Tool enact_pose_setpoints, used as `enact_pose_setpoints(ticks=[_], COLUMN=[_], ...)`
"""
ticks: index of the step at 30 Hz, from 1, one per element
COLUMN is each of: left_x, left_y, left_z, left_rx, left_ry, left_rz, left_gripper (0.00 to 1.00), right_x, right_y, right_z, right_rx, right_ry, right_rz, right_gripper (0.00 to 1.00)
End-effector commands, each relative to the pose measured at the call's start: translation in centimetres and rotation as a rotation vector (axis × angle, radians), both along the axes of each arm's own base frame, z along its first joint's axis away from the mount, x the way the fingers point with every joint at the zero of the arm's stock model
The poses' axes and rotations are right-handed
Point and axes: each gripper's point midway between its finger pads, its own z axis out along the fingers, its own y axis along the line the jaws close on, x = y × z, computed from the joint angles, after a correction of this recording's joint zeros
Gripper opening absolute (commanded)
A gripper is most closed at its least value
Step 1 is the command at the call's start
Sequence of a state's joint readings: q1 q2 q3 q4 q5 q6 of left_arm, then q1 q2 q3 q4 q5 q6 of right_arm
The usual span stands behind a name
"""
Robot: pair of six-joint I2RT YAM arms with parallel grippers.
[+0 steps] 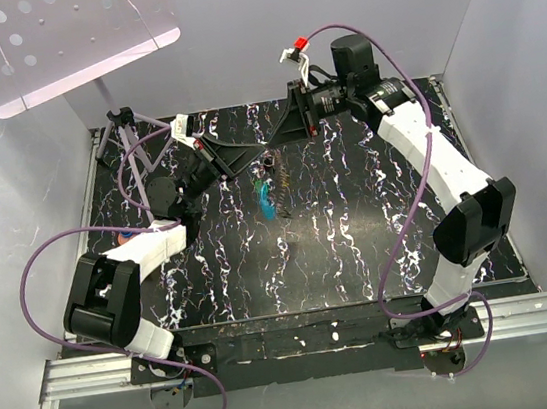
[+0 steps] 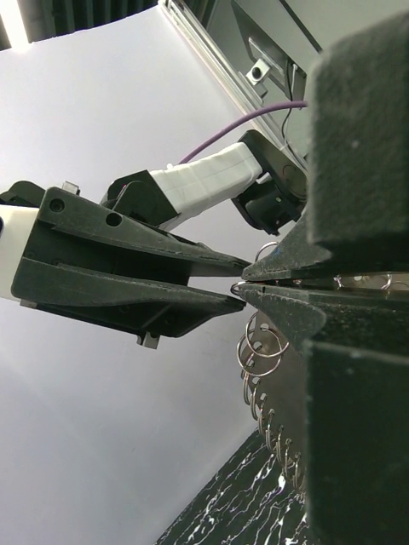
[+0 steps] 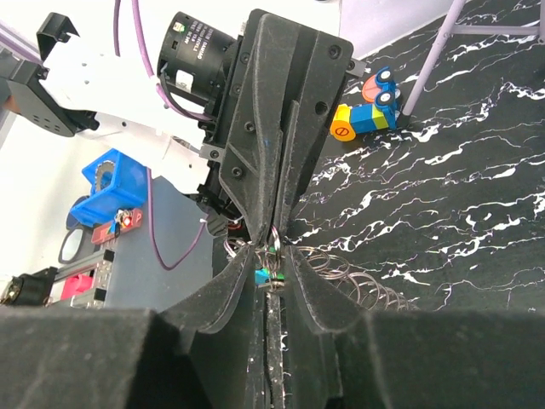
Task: Put the keys on the keyring
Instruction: Adjust the key on the keyring.
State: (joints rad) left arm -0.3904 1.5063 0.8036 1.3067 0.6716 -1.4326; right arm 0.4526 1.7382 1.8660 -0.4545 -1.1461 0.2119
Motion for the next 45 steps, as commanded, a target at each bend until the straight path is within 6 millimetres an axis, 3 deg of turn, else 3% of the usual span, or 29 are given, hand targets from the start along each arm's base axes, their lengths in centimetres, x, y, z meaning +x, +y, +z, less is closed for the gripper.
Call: enact_pose_setpoints(ticks=[1, 8, 13, 15, 21, 26, 45], left_x=[-3.9, -3.9, -3.7, -3.9, -4.9, -5.1, -4.4], left_y=[1.5, 1.5, 1.0, 0.6, -0.2, -0.4, -1.2], left_z=[5.7, 5.8, 4.5, 3.5, 0.3, -1.0, -1.6], left_rx=[-0.117, -0.116, -0.060, 0.013, 0.274, 0.415, 0.489], left_ry=[-0.283, -0.285, -0.231, -0.201, -0.142, -0.135, -0.132], left_rz=[-0.007, -0.010, -0.056, -0.104, -0.242, -0.285, -0.307], left_gripper=[0.00, 0.00, 0.00, 0.09, 0.23, 0.26, 0.26], right_x=[-0.2, -0.9, -1.5, -1.7, -2.8, -3.5, -4.5], right_y=[0.2, 0.4, -0.1, -0.4, -1.7, -2.3, -1.7], right_z=[-0.1, 0.2, 0.6, 0.4, -1.9, -2.8, -3.1], right_rx=[-0.002, 0.010, -0.008, -0.034, -0.146, -0.175, -0.162], right_ry=[-0.010, -0.017, -0.066, -0.082, -0.049, -0.052, -0.016], right_rz=[0.008, 0.047, 0.062, 0.076, 0.129, 0.148, 0.190], right_gripper=[0.27, 0.01, 0.01, 0.01, 0.01, 0.01, 0.01])
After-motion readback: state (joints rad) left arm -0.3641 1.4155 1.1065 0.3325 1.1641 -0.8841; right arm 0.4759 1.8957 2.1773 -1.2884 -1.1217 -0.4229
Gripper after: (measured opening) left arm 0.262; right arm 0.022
